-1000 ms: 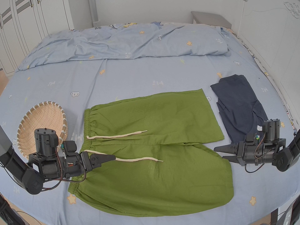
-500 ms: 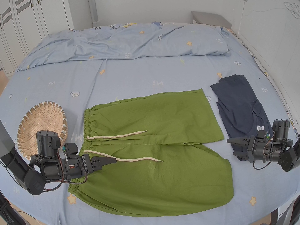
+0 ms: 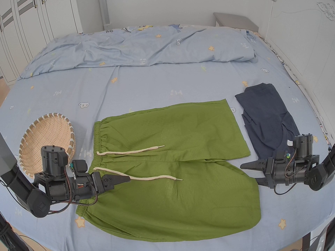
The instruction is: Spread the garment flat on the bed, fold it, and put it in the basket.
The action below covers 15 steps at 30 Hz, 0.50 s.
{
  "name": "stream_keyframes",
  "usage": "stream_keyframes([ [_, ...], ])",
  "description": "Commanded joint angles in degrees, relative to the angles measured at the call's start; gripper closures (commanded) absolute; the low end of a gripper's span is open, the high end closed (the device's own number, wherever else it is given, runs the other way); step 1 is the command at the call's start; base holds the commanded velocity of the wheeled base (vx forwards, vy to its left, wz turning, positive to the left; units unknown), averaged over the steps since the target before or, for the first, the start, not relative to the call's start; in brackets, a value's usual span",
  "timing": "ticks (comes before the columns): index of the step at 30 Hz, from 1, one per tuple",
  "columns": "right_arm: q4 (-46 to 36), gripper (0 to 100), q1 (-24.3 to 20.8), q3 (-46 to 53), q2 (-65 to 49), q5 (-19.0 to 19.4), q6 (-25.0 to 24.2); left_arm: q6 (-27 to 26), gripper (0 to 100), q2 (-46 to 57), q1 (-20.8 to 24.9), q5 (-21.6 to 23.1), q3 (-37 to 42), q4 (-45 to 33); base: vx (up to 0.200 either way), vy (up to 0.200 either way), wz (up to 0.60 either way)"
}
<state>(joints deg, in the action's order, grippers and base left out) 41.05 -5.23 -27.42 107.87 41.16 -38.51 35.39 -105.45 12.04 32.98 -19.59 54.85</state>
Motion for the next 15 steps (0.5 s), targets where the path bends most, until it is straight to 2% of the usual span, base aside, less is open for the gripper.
stream_keyframes([
  [1,0.0,0,-0.7,-1.9,2.4,0.3,-1.2,-0.1,0,-0.1,0.0,0.0,-0.1,0.0,0.000,0.000,0.00],
  [6,0.0,0,-1.8,-2.8,2.6,0.6,-4.9,-0.1,0,-0.2,0.0,0.0,-0.1,0.0,0.000,0.000,0.00],
  [15,0.0,0,-1.8,-3.3,3.7,0.6,-5.0,-0.1,0,-0.7,0.0,-0.1,-0.3,0.1,0.000,0.000,0.00],
])
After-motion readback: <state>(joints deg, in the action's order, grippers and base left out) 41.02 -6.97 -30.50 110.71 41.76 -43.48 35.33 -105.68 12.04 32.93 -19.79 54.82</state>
